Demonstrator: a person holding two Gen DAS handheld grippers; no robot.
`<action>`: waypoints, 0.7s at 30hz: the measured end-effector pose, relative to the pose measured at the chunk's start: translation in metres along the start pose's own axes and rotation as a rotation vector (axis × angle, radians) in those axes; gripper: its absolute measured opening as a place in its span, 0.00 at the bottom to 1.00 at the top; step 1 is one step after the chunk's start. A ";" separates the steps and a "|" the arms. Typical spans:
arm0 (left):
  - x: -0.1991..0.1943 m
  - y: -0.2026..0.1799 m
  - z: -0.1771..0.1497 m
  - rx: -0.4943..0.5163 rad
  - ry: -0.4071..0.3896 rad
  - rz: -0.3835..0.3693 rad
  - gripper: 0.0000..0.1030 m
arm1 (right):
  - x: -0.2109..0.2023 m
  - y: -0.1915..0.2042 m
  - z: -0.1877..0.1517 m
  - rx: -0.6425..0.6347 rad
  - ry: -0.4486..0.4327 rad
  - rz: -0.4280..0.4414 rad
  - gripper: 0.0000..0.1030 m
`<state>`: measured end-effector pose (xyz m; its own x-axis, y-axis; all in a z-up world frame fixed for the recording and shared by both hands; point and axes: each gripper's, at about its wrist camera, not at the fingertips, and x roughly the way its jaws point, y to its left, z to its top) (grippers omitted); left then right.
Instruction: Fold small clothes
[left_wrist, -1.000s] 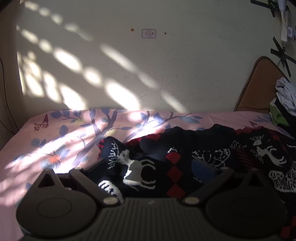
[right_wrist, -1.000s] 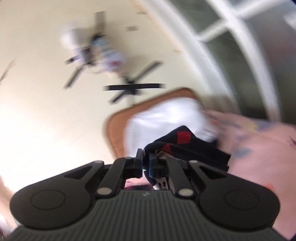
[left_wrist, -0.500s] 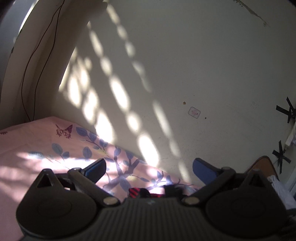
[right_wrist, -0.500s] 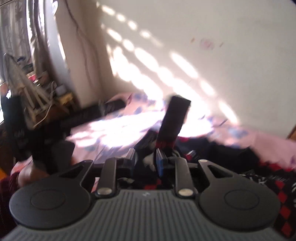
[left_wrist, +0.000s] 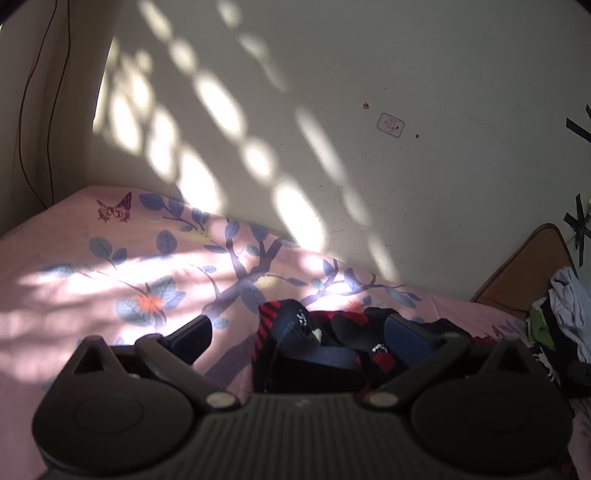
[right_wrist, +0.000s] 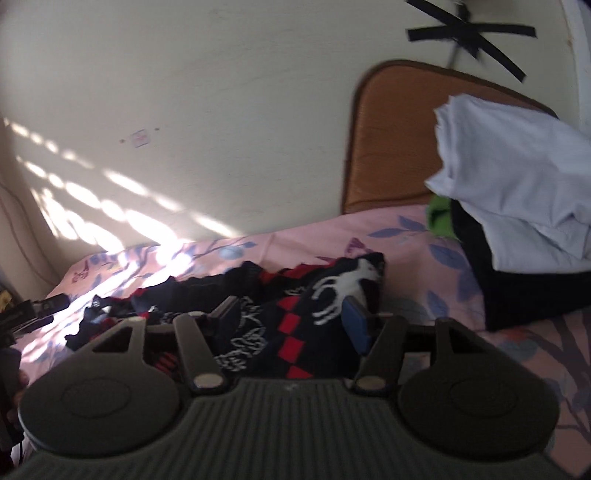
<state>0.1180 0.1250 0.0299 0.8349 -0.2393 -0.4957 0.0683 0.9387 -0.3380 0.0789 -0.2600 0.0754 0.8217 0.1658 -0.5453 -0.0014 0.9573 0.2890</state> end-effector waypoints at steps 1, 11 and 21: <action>0.004 0.004 -0.001 -0.023 0.018 -0.022 1.00 | 0.007 -0.009 0.000 0.026 0.021 -0.014 0.64; 0.039 -0.003 -0.010 0.087 0.154 0.085 0.85 | 0.038 -0.037 -0.027 0.123 0.030 -0.016 0.25; 0.020 -0.002 -0.002 0.089 0.052 0.119 0.89 | -0.065 -0.029 -0.051 0.076 -0.003 0.050 0.43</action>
<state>0.1335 0.1181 0.0195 0.8107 -0.1354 -0.5696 0.0208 0.9789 -0.2031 -0.0040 -0.2867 0.0622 0.8236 0.2118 -0.5261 0.0010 0.9271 0.3748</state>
